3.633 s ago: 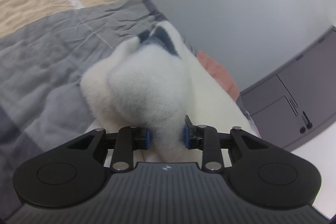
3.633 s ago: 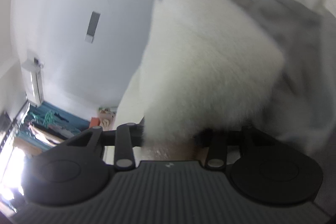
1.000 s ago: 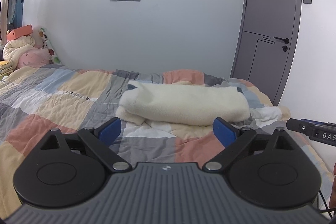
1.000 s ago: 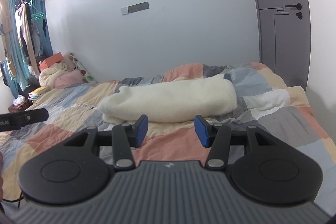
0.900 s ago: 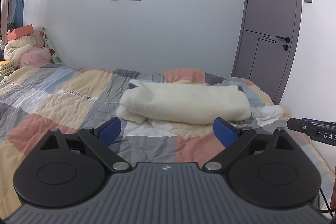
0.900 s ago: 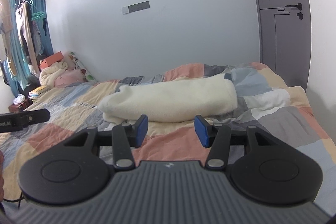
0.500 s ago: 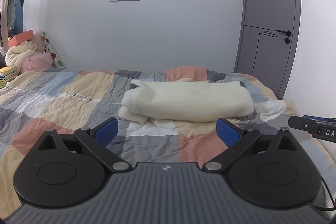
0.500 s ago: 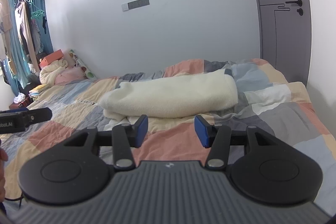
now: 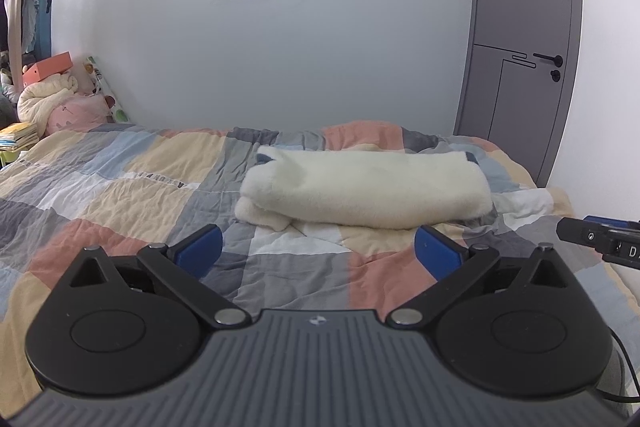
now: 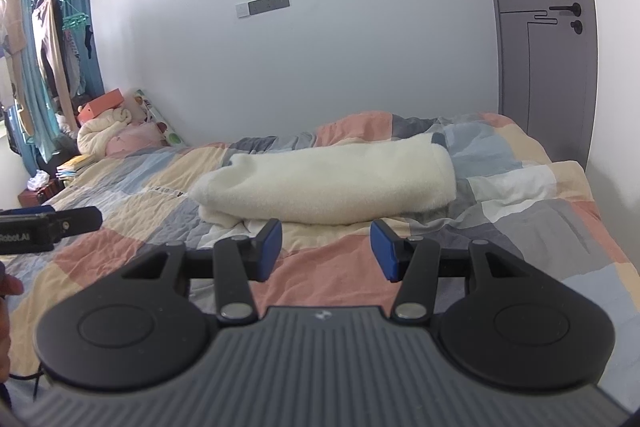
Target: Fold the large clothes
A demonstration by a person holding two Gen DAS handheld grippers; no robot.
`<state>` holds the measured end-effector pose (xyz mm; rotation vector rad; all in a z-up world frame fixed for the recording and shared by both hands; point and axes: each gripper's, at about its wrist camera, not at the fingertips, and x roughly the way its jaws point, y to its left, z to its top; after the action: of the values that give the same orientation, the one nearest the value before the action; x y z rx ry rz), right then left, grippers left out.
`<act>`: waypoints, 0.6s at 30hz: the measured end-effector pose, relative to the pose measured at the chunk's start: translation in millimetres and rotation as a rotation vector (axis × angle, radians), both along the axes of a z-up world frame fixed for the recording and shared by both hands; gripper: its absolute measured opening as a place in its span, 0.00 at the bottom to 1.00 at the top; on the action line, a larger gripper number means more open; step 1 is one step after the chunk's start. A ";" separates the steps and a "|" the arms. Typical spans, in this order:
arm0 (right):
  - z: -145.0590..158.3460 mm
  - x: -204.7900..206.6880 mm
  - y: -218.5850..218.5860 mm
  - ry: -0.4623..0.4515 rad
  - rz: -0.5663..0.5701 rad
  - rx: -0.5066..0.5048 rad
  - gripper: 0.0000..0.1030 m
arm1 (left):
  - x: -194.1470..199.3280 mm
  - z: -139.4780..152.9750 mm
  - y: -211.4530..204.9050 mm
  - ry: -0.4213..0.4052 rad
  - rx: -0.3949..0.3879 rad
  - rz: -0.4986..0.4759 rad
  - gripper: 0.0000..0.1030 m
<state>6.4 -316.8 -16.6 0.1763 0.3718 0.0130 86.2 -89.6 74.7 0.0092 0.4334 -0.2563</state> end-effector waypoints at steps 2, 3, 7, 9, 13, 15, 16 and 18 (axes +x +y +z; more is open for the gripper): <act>0.9 0.1 -0.2 -0.002 0.000 -0.001 0.51 | -0.9 1.1 -0.6 -0.004 0.005 -0.002 1.00; 1.5 0.3 -0.4 -0.004 -0.001 -0.002 0.51 | -2.2 1.2 -1.9 -0.006 0.005 -0.001 1.00; 2.0 0.6 -2.0 -0.002 0.001 0.001 0.53 | -3.3 2.1 -2.7 -0.006 0.004 -0.003 1.00; 2.7 1.1 -4.4 -0.005 0.005 0.013 0.66 | -3.8 1.7 -3.7 -0.006 0.006 -0.003 1.00; 3.8 2.3 -7.0 -0.014 -0.026 0.009 1.00 | -4.9 2.4 -4.2 -0.008 0.008 -0.002 1.00; 4.4 1.9 -6.5 -0.020 -0.041 -0.005 1.00 | -5.3 1.8 -4.3 -0.007 0.007 -0.002 1.00; 4.7 1.3 -6.3 -0.025 -0.041 -0.008 1.00 | -5.4 1.9 -4.4 -0.006 0.006 0.000 1.00; 4.9 1.0 -5.5 -0.025 -0.038 -0.014 1.00 | -5.9 1.9 -4.4 -0.004 0.005 0.002 1.00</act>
<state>7.4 -322.3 -11.7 0.1691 0.3437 -0.0246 80.3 -94.0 76.6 0.0142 0.4302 -0.2530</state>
